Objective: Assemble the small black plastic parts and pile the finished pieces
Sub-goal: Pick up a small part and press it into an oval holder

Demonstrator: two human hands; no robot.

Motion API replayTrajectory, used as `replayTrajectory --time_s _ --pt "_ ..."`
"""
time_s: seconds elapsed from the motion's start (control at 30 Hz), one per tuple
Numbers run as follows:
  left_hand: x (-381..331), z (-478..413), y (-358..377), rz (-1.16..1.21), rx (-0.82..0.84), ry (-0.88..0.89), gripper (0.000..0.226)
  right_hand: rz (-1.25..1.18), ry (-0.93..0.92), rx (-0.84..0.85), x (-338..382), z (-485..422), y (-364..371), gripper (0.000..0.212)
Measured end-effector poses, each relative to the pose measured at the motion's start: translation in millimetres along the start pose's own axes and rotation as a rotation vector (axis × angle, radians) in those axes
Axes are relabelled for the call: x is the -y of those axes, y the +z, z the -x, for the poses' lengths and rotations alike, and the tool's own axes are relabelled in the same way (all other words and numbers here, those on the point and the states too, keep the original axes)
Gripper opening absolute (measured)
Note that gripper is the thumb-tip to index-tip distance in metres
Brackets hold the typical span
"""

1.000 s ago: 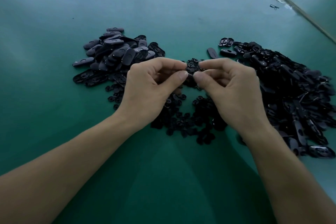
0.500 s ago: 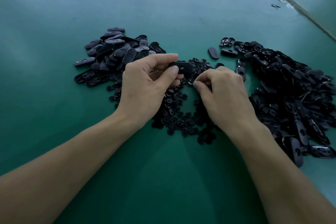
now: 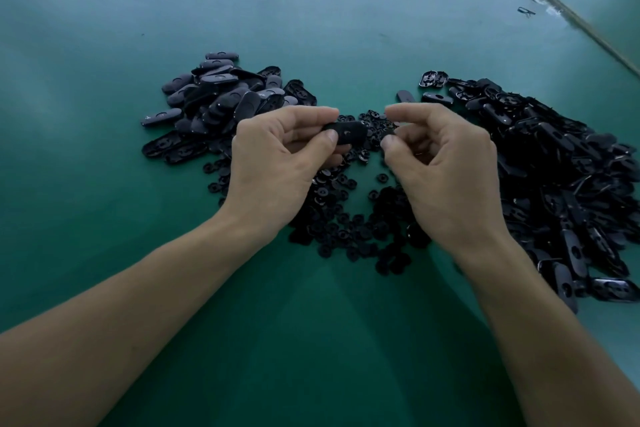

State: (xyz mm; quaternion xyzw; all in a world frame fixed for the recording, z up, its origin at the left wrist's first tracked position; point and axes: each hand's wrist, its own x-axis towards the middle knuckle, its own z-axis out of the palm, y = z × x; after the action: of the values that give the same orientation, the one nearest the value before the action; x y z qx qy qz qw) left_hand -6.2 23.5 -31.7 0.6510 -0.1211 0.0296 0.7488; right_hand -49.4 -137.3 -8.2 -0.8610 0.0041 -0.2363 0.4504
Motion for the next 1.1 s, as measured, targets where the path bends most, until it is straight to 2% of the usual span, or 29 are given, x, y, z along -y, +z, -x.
replayTrajectory --time_s 0.17,0.4,0.63,1.1 --pt "-1.0 1.9 -0.6 -0.038 0.026 0.021 0.021 -0.094 -0.019 0.054 -0.5 2.7 3.6 0.017" --pt "-4.8 3.9 -0.2 -0.06 0.08 0.034 0.022 -0.091 -0.036 0.058 2.0 3.2 4.5 0.018" --pt "-6.4 4.9 1.1 -0.087 0.093 0.066 0.022 -0.167 0.041 0.089 2.5 2.8 6.2 0.018" --pt "-6.0 5.2 -0.9 -0.179 0.155 0.107 0.023 -0.09 0.055 0.078 4.4 2.6 5.9 0.025"
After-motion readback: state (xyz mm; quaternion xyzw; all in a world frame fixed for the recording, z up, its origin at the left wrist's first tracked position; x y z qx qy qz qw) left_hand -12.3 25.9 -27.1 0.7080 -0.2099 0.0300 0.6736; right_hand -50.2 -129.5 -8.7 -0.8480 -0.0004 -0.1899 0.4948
